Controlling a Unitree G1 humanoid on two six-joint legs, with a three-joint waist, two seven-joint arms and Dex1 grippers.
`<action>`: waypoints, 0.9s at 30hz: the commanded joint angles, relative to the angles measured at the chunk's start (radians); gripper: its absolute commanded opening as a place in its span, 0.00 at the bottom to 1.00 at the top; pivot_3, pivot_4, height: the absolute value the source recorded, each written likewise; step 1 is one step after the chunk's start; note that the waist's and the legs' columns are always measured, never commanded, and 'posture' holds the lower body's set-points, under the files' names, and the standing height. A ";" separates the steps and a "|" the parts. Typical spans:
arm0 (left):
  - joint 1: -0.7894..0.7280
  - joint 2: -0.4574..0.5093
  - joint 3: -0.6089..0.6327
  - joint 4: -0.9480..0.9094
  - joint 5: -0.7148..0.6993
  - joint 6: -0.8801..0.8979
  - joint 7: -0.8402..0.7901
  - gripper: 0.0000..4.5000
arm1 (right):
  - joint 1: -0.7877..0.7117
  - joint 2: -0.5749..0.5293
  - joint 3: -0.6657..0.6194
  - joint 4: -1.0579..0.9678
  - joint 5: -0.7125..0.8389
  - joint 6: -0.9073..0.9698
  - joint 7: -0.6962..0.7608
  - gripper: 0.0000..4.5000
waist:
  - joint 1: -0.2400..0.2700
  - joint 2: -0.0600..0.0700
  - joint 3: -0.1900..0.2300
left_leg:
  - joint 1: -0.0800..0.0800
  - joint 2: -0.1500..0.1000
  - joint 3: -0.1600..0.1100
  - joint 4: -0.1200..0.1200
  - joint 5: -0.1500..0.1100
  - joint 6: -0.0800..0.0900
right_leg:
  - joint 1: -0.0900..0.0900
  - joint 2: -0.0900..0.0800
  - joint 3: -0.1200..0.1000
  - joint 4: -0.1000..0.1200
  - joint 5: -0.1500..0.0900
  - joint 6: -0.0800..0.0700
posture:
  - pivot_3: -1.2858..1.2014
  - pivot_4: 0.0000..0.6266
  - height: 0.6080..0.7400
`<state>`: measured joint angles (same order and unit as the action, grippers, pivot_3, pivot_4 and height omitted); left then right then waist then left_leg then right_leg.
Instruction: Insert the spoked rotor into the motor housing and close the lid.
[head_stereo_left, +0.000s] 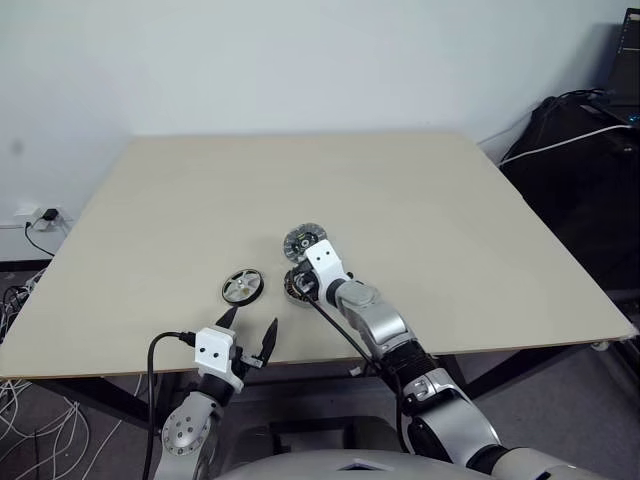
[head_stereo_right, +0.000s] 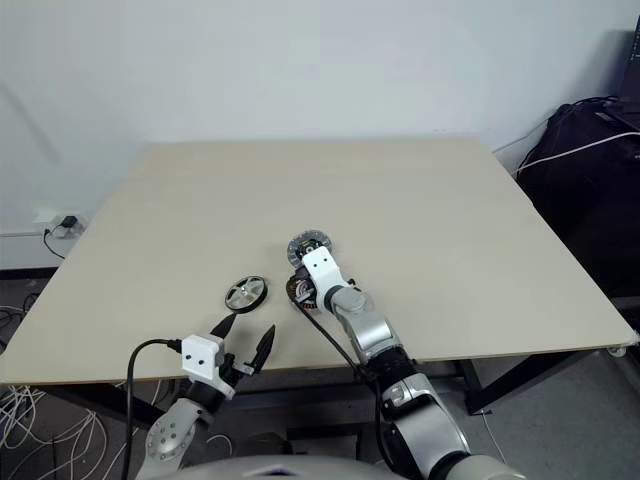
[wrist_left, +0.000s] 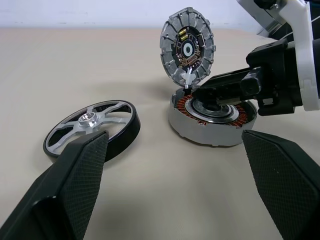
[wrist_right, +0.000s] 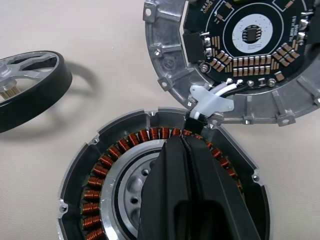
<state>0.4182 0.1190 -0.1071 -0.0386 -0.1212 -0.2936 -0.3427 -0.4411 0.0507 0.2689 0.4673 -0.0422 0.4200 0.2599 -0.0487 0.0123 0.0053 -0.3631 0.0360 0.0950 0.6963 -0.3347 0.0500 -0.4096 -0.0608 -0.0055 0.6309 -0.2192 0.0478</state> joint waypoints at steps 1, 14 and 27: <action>-0.005 -0.005 -0.005 -0.026 -0.001 -0.014 0.003 1.00 | 0.007 -0.003 -0.015 -0.041 0.001 0.002 -0.002 0.01 | 0.000 0.000 0.000 | 0.000 0.000 0.000 0.000 0.000 0.000 | 0.000 0.000 0.000 0.000 0.000 0.000 | 0.52 0.00 1.00; 0.002 -0.002 -0.009 -0.059 -0.004 0.009 0.008 1.00 | 0.076 -0.002 0.015 -0.223 0.023 0.012 0.061 0.01 | -0.002 0.000 0.000 | 0.000 0.000 0.000 0.000 0.000 0.000 | 0.000 0.000 0.000 0.000 0.000 0.000 | 0.52 0.00 1.00; 0.011 0.002 -0.019 -0.107 -0.002 0.046 0.022 1.00 | 0.076 -0.018 -0.014 -0.120 0.000 0.013 0.016 0.01 | -0.002 0.000 0.000 | 0.000 0.000 0.000 0.000 0.000 0.000 | 0.000 0.000 0.000 0.000 0.000 0.000 | 0.52 0.00 1.00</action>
<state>0.4379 0.1207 -0.1265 -0.0917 -0.1215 -0.2461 -0.3258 -0.3405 0.0382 0.2814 0.3312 -0.0345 0.4455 0.2975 -0.0502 0.0121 0.0055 -0.3630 0.0360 0.0946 0.6962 -0.3348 0.0503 -0.4094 -0.0608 -0.0055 0.6308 -0.2194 0.0476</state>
